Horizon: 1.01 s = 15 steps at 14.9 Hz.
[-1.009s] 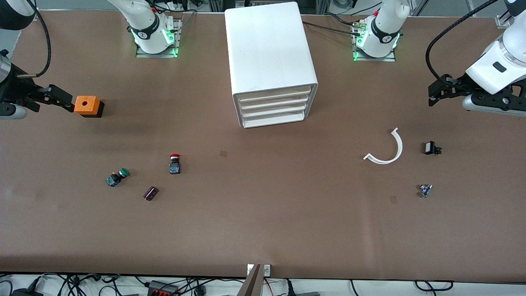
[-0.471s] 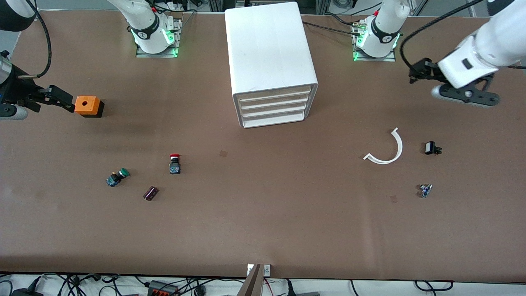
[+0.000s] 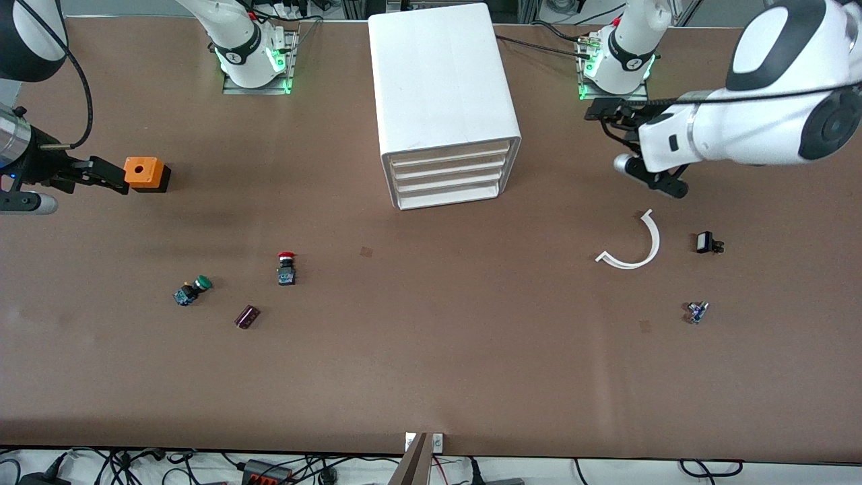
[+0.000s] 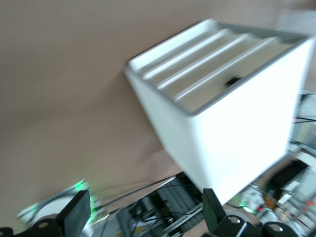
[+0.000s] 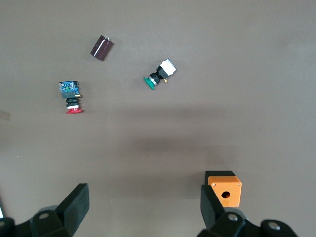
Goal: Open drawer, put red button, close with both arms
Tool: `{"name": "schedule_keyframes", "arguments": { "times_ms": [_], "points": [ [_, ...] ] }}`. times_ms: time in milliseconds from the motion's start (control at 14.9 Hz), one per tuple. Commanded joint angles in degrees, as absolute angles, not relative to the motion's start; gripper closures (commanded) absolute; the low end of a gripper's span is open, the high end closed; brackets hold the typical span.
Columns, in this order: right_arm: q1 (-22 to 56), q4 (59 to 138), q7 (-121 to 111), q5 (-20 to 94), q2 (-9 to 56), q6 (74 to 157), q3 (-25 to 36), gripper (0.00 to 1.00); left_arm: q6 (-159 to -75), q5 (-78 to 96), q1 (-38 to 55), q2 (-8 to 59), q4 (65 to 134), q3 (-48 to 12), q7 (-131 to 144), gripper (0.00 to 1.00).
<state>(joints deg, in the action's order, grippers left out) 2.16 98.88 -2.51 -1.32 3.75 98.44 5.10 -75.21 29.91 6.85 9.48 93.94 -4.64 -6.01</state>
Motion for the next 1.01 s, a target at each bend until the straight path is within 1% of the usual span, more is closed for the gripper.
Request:
{"name": "schedule_keyframes", "arguments": {
  "times_ms": [0, 135, 336, 404, 471, 538, 740, 942],
  "points": [
    [2.89, 96.52, -1.67, -0.70, 8.59, 99.14, 4.48, 0.00, -80.40, 36.27, 7.64, 15.18, 92.55, -4.57, -14.91, 0.00],
    [5.44, 93.79, -2.28, -0.70, 13.16, 98.79, 4.48, 0.00, -82.78, 42.77, 7.91, 20.45, 92.81, -4.48, -19.58, 0.00],
    [6.85, 93.43, -2.29, -0.62, 17.04, 99.23, 4.39, 0.00, -87.35, 50.34, 8.08, 27.13, 93.08, -4.48, -28.70, 0.00],
    [7.46, 93.17, -2.29, -0.35, 19.31, 100.01, 4.31, 0.00, -88.23, 51.23, 8.52, 28.64, 93.25, -4.57, -30.13, 0.00],
    [9.04, 93.08, -2.02, 0.61, 20.81, 101.67, 4.39, 0.00, -89.29, 52.37, 8.96, 29.09, 95.08, -4.83, -31.10, 0.00],
    [10.18, 93.08, -1.85, 0.88, 22.66, 103.95, 4.39, 0.00, -91.39, 54.21, 8.79, 28.92, 98.32, -4.92, -33.46, 0.00],
    [12.83, 93.08, -1.58, 0.97, 26.97, 106.87, 4.39, 0.00, -93.16, 64.47, 9.83, 29.18, 106.49, -5.10, -44.88, 0.00],
    [15.37, 93.08, -1.49, 2.89, 30.66, 109.59, 4.31, 0.00, -98.69, 70.91, 12.04, 29.09, 112.75, -6.76, -52.99, 0.13]
  ]
}}
